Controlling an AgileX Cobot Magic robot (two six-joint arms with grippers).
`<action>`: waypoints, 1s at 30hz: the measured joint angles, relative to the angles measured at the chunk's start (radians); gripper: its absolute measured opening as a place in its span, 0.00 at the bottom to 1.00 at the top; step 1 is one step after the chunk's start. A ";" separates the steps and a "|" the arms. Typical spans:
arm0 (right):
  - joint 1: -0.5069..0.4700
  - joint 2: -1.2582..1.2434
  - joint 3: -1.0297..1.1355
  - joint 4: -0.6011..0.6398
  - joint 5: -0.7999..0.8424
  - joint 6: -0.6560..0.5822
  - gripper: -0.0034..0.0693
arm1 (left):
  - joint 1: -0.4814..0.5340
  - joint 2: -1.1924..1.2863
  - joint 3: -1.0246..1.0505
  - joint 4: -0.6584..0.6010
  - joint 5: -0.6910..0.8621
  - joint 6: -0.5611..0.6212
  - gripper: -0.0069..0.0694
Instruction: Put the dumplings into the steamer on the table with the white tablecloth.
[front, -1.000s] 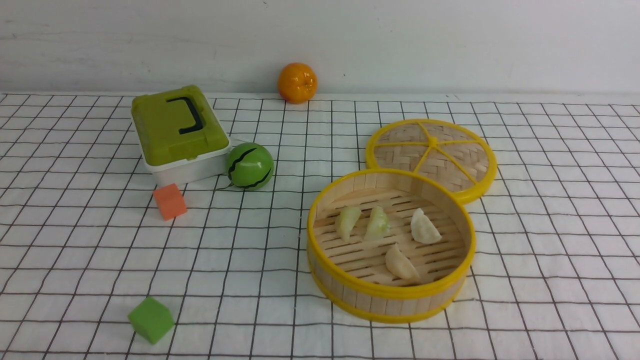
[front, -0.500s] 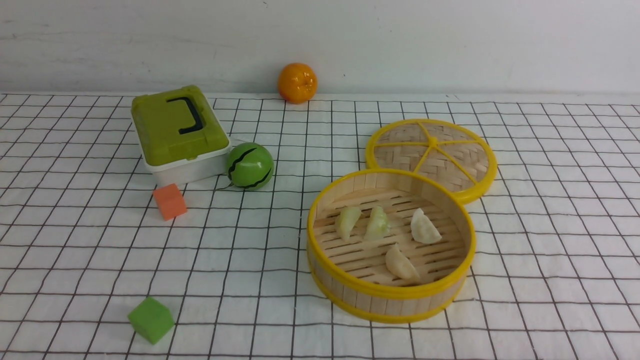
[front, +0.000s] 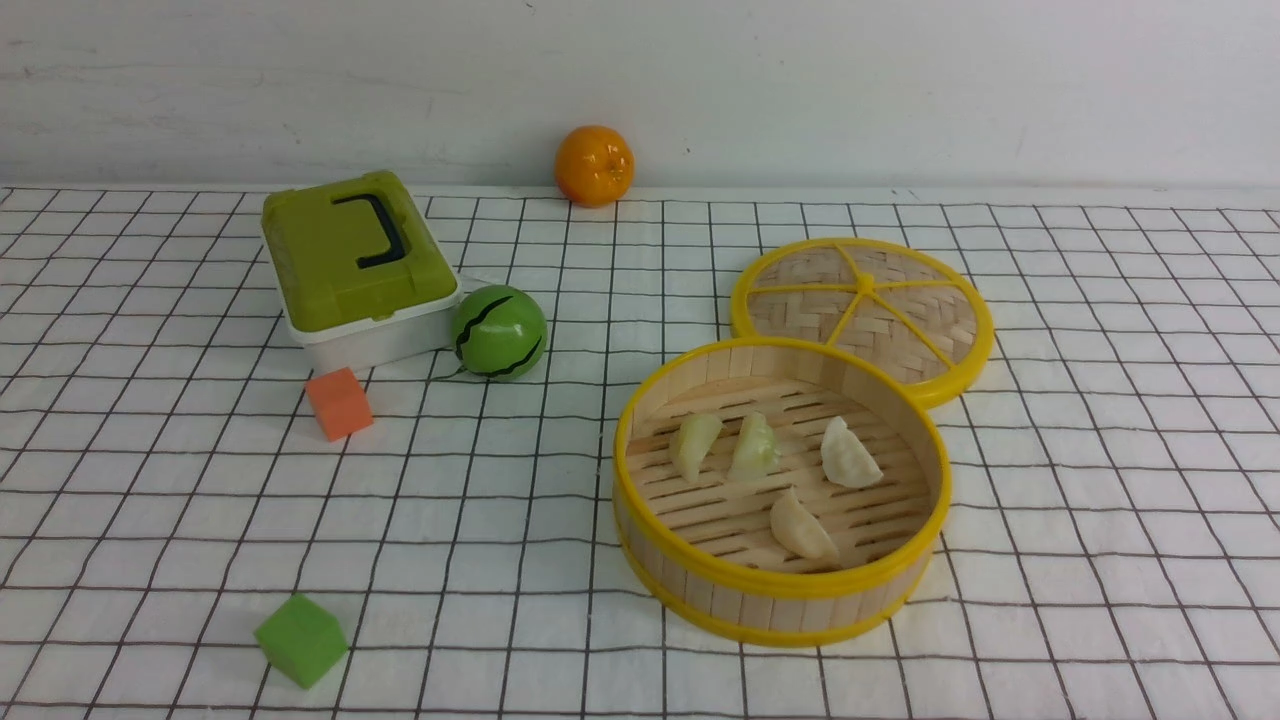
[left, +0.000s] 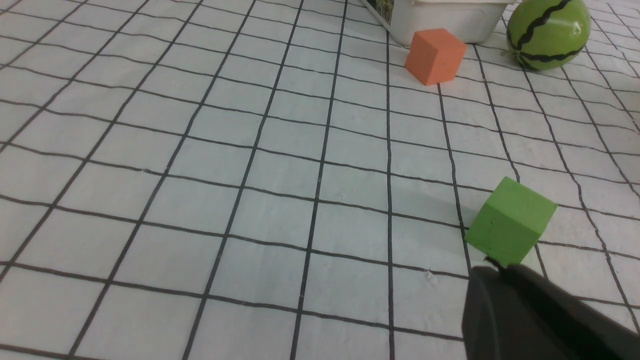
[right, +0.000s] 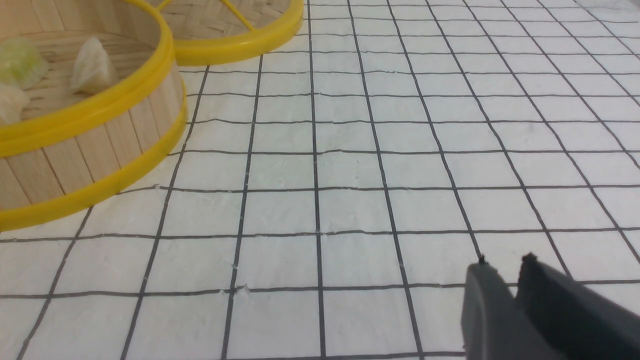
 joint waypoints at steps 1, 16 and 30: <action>0.000 0.000 0.000 0.000 0.000 0.000 0.19 | 0.000 0.000 0.000 0.000 0.000 0.001 0.07; 0.000 0.000 0.000 0.000 0.000 0.002 0.21 | 0.000 0.000 0.000 0.000 0.000 0.001 0.07; 0.000 0.000 0.000 0.000 0.000 0.002 0.24 | 0.000 0.000 0.000 0.000 0.000 0.001 0.07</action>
